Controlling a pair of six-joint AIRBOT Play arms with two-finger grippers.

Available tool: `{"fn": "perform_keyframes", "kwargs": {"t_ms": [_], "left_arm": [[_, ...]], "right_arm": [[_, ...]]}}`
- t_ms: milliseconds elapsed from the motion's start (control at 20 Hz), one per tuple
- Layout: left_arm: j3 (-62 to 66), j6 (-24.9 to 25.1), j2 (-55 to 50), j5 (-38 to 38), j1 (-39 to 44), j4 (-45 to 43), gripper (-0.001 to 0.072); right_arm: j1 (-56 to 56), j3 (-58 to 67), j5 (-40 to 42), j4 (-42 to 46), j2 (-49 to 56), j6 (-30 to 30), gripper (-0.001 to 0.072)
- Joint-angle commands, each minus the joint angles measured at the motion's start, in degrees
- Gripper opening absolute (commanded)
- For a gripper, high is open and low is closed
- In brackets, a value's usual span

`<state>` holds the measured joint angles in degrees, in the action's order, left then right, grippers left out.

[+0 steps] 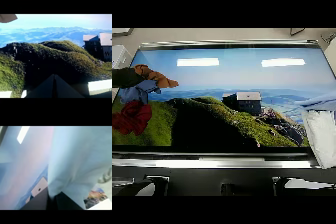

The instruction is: Fold the clothes and pants, and hang the long-sleeved shirts on hangers.

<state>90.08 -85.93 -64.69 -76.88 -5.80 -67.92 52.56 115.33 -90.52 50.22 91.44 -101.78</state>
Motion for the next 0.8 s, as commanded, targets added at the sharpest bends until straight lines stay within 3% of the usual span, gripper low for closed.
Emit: {"fn": "perform_keyframes", "kwargs": {"t_ms": [0,150,400,550,750], "left_arm": [[-0.02,0.04,0.02,0.04,-0.04,-0.02,0.003],[-0.02,0.04,0.02,1.33,-0.04,0.0,0.003],[-0.02,0.07,0.02,4.0,-0.04,1.16,0.003],[-0.02,0.68,0.02,4.5,-0.04,2.19,0.0029],[-0.02,0.68,0.02,4.5,-0.04,2.19,0.003]], "right_arm": [[5.77,0.17,-7.76,1.95,-0.61,-2.64,0.0037],[9.22,0.13,-15.54,6.67,-2.05,-3.1,0.0037],[10.75,-1.51,-15.52,15.72,-6.14,-4.68,0.0037],[10.75,-10.82,-15.52,20.37,-9.14,-3.98,0.0037],[10.78,-28.26,-15.47,37.09,-13.84,0.66,0.0038]]}}
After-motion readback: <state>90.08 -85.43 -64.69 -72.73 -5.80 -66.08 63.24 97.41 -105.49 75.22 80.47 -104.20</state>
